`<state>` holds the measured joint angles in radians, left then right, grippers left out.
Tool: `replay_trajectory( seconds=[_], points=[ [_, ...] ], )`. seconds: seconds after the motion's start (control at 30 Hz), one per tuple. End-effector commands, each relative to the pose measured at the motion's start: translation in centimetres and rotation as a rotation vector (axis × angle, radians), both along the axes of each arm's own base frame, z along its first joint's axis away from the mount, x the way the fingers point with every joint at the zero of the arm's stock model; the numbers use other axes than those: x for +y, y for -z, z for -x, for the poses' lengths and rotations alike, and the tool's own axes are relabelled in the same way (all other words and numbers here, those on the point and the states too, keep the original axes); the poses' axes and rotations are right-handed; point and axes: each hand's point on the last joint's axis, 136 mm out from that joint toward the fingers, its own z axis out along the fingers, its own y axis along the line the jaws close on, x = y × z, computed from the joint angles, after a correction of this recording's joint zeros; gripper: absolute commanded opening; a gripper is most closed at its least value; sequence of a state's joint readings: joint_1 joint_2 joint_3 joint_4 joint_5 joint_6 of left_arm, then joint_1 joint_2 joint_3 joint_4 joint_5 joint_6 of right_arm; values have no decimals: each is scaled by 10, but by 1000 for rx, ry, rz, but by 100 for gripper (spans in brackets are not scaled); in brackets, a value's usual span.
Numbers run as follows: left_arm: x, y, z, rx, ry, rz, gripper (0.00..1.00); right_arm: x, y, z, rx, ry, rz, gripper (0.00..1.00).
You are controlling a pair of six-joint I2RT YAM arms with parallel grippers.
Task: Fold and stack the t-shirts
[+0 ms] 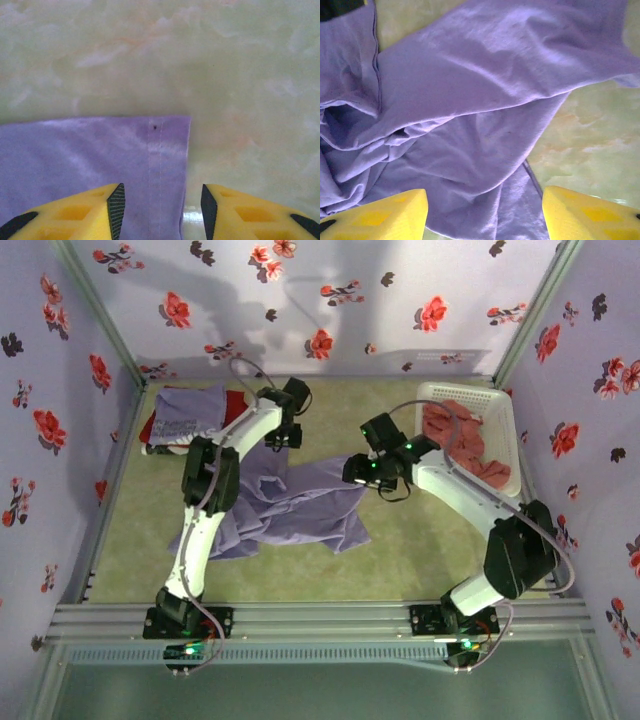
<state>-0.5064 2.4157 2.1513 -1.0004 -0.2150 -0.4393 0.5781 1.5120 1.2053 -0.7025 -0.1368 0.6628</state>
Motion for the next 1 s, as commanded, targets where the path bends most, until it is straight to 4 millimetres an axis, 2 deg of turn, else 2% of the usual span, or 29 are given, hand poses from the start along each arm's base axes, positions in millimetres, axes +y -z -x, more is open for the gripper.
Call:
replay_trajectory(
  seconds=[0.0,0.1,0.2,0.27,0.3,0.43,0.53,0.6,0.7,0.77,0.87,0.97],
  points=[
    [15,5,6,49,27,-122,46,-13,1,10,17,-19,37,64],
    [15,19,6,64,18,-121,42,-15,2,9,20,-16,27,64],
    [3,36,11,91,17,-46,34,-13,1,7,16,-22,13,64],
    [-6,37,13,103,10,-5,28,-12,0,5,10,-26,12,64],
    [-8,37,14,104,8,1,20,-12,-1,4,8,-30,11,64],
    [1,30,15,99,-22,-5,0,-3,0,-1,11,-42,-11,63],
    [5,-8,16,27,-49,29,0,5,2,-6,19,-55,-29,63],
    [7,-43,21,-31,-93,95,0,6,10,-9,24,-51,-20,64],
    [13,-90,38,-93,-124,169,0,5,22,-17,16,-32,-2,65],
    [24,-106,52,-122,-148,188,0,2,28,-21,25,-2,17,65],
    [44,-120,75,-138,-190,214,0,4,25,-23,20,29,-4,65],
    [76,-138,92,-195,-259,256,0,0,26,-26,4,45,13,66]
  ],
)
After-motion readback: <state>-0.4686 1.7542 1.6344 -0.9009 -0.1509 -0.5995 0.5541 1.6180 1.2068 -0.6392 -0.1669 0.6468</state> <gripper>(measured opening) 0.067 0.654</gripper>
